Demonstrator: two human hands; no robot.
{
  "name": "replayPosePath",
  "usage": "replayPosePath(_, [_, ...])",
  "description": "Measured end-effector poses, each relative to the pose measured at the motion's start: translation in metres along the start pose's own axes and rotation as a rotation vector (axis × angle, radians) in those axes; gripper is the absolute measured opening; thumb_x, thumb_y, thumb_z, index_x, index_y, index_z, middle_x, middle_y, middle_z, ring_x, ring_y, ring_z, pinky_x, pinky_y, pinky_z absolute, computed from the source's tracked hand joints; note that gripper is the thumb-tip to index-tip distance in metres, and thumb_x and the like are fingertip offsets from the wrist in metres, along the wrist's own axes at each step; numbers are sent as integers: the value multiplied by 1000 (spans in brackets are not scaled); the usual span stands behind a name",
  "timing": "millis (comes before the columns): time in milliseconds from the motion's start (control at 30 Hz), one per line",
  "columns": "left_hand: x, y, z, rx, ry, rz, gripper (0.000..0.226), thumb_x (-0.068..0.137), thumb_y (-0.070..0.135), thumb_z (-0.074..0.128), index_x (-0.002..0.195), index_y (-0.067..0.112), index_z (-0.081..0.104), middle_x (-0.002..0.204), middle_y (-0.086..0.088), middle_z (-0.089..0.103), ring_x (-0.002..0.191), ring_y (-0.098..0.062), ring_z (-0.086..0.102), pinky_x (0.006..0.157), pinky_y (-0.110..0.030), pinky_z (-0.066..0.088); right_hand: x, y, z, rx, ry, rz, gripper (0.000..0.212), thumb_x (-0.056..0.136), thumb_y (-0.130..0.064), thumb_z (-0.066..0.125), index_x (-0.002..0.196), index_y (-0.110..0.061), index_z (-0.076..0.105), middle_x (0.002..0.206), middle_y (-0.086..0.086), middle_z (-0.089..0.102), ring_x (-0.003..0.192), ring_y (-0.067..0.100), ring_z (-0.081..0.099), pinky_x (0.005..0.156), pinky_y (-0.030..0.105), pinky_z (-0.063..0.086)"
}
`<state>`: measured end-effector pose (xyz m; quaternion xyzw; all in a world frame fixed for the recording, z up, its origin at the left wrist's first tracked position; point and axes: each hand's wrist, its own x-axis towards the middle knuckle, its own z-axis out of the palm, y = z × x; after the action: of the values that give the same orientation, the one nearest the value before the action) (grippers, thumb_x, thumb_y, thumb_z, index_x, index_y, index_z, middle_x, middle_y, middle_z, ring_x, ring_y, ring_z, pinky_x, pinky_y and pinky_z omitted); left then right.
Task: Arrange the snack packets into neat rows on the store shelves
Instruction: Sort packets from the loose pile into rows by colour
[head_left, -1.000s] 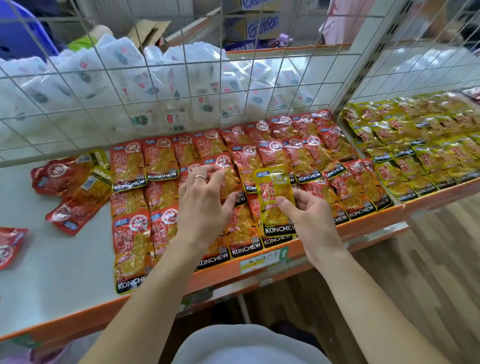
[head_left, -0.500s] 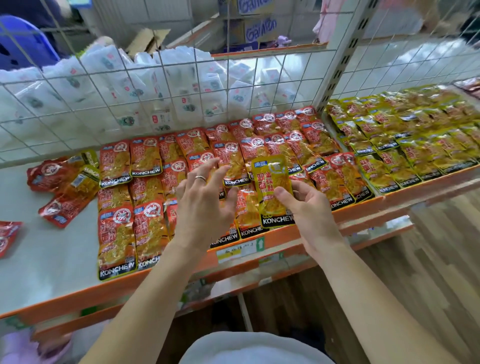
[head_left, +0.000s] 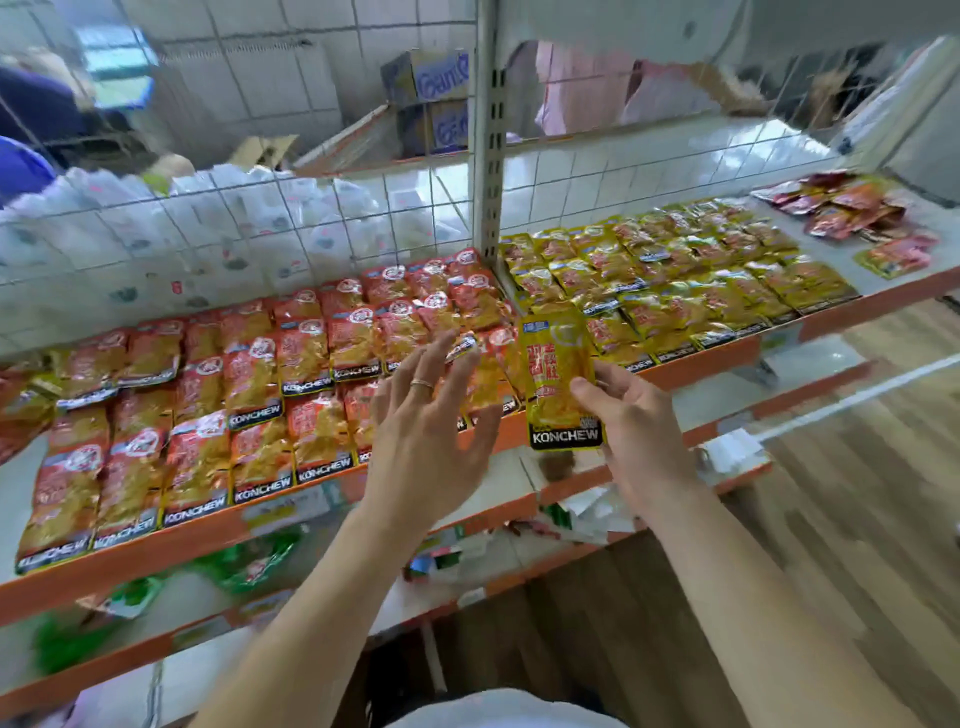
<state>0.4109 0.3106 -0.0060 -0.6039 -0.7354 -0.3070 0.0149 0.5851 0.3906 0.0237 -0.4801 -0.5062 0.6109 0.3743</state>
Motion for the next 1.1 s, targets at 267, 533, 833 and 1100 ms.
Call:
replayPosePath(267, [-1,104,48,-8,12,86,53,94,47,47,138,20,57,156,-2,41,140,-28,33,112,-51,28,0,-6,-116,9,55,-64,16,97,-18,63,90,-31,68,83,-17,74,88,2,69,89,27,52])
replayPosePath(533, [0,157,83,18,-50,109,57,93,51,44,139,21,55,157,0,40,141,-27,31,112,-52,28,-1,-7,-182,49,125,-48,13,96,-16,65,105,-21,72,98,1,77,100,22,72,99,42,53])
replayPosePath(833, [36,179,115,-1,-89,112,60,92,54,42,142,23,52,160,1,35,144,-25,27,114,-49,22,23,-10,-224,8,193,-15,9,93,-15,68,96,-21,74,89,-4,78,86,15,74,78,28,54])
replayPosePath(1100, [77,173,148,-8,-155,90,59,95,56,36,142,24,52,160,2,34,146,-26,25,116,-47,20,72,-17,-230,-67,191,7,13,93,-12,67,92,-23,74,90,-3,78,90,18,74,84,31,56])
